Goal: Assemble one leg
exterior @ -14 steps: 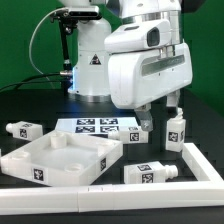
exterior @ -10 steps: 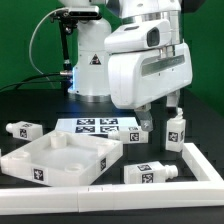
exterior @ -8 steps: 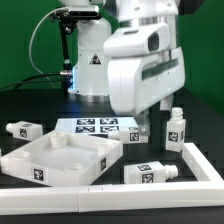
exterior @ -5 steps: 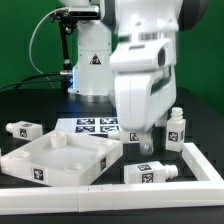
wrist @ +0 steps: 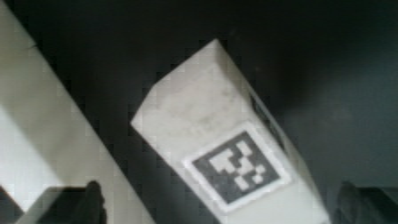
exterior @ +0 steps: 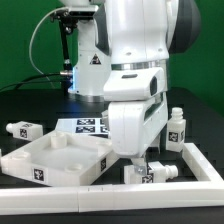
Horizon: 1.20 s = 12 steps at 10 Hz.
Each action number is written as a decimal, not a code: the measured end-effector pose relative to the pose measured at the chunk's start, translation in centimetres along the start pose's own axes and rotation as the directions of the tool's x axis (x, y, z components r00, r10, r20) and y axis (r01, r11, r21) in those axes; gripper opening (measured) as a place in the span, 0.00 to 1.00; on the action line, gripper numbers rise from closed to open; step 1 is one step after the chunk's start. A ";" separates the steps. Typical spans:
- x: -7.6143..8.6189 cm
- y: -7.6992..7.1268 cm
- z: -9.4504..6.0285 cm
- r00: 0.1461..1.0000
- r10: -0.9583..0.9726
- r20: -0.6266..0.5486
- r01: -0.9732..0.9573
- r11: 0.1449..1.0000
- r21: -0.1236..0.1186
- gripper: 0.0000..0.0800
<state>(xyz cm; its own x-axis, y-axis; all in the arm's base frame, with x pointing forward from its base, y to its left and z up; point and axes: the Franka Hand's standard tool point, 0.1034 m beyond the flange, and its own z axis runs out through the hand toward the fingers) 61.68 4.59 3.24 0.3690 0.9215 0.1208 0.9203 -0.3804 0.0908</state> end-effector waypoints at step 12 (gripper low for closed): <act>-2.4 -6.7 -7.0 1.000 0.027 0.014 -0.027 0.999 -0.034 0.33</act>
Offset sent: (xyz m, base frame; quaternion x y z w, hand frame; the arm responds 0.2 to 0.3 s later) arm 0.0000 0.0000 0.0000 0.0000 0.0000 0.0000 1.0000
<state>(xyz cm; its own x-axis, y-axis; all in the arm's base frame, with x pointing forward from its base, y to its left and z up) 53.71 4.35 9.25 0.3956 0.9119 0.1091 0.9053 -0.4072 0.1212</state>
